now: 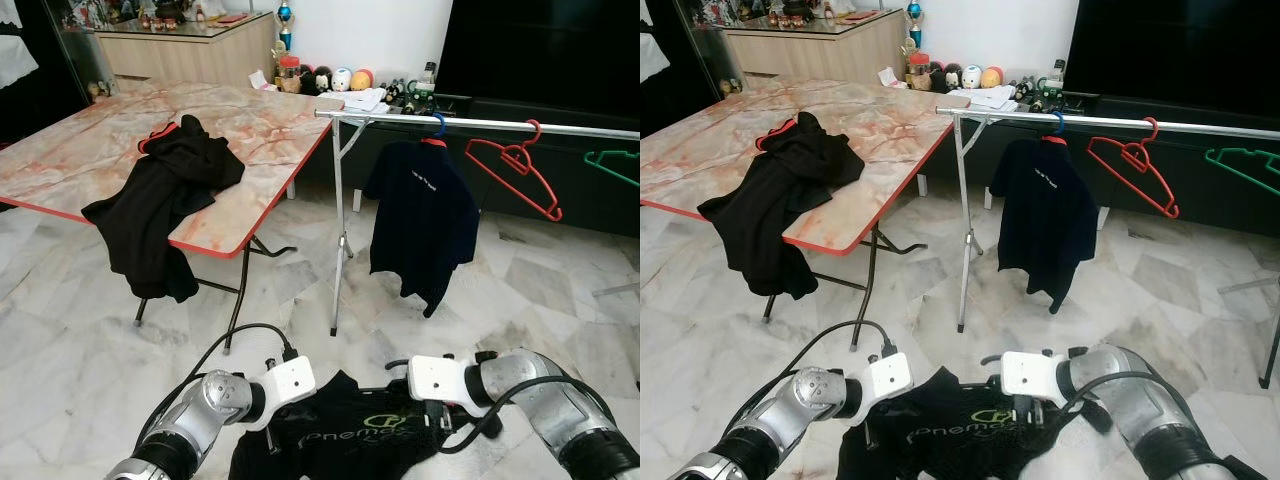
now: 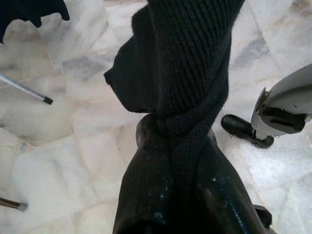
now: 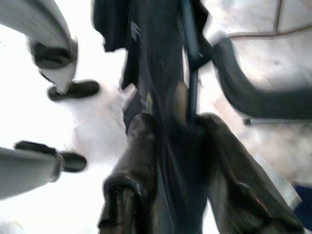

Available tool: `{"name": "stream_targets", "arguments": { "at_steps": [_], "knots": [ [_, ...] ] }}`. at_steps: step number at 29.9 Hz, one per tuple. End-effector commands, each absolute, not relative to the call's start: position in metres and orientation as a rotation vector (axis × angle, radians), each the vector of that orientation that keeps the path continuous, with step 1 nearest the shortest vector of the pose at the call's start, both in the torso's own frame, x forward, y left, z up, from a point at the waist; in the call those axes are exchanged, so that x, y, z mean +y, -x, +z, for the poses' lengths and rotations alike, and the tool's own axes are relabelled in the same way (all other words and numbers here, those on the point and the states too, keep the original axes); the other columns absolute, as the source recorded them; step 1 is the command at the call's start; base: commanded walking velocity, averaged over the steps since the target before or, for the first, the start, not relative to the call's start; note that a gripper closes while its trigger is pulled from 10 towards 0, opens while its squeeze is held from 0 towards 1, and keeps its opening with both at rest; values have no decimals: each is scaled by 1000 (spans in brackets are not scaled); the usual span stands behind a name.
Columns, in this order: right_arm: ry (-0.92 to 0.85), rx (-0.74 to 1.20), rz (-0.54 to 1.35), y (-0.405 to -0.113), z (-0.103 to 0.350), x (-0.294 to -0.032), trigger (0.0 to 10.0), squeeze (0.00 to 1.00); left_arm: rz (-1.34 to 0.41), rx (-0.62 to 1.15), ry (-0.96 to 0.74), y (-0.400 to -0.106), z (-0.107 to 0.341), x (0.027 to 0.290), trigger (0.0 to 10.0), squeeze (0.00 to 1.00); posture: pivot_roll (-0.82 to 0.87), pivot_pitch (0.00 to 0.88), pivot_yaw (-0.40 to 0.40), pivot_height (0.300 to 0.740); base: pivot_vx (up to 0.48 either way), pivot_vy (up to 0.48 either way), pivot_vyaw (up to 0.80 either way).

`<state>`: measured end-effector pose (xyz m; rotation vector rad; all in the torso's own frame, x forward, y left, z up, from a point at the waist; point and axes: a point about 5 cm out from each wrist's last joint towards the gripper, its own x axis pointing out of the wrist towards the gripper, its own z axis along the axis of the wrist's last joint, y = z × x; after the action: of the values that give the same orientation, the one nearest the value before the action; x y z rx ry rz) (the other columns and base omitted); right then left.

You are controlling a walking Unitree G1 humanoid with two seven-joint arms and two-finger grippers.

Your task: Hang hanger

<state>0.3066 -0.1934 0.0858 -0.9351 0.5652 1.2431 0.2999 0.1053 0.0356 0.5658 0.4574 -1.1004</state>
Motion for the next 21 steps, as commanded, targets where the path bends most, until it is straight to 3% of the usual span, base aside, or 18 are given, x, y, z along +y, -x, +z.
{"name": "stream_targets", "arguments": {
  "at_steps": [1, 7, 14, 21],
  "knots": [
    [958, 575, 1219, -309, 93, -199, 10000, 0, -1080, 439, -592, -304, 40, 110, 0, 0, -76, 10, 37, 740, 0, 0, 0],
    [982, 522, 1030, -321, 109, -223, 10000, 0, -1083, 450, -599, -303, 38, 112, 0, 0, -80, 12, 39, 740, 0, 0, 0],
    [1008, 630, 951, -307, 100, -254, 10000, 0, -1087, 449, -591, -303, 39, 114, 0, 0, -89, 12, 39, 740, 0, 0, 0],
    [910, 620, 876, -294, 82, -258, 10000, 0, -1117, 444, -511, -302, 45, 118, 0, 0, -92, 5, 40, 740, 0, 0, 0]
  ]
}}
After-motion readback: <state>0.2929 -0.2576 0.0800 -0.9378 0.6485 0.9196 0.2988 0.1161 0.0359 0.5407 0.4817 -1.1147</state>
